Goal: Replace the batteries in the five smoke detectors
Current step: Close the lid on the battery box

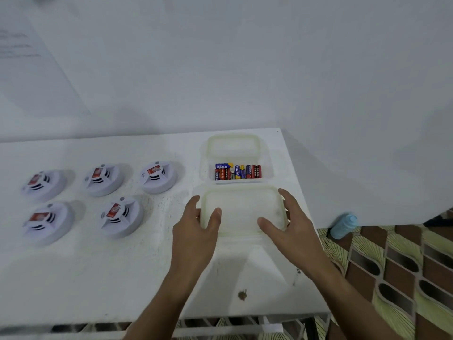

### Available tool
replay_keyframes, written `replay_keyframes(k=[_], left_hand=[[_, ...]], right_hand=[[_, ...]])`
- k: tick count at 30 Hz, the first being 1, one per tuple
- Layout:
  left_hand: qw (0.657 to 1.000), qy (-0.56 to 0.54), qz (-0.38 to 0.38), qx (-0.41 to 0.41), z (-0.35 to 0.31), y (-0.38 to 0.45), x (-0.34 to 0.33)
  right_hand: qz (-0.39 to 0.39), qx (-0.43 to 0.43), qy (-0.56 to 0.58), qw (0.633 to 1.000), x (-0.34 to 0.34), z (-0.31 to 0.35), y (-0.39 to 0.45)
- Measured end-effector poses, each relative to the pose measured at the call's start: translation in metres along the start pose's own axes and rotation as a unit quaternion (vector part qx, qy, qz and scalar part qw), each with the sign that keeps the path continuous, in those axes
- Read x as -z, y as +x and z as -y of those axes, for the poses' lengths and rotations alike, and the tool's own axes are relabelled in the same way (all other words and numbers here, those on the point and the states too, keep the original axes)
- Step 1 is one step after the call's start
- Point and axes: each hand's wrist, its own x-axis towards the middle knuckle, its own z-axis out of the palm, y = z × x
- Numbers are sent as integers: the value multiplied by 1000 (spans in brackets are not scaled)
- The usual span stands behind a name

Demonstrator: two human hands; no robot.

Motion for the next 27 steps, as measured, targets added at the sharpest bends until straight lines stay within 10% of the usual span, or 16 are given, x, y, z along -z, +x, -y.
replay_keyframes(k=[16,27], left_hand=[[991,93,70,-62,-3,-26,6],[995,74,-25,-54,16,-20,18]], right_hand=[[141,93,-138,976,19,5,43],[32,79,-118,989,11,-6,-6]])
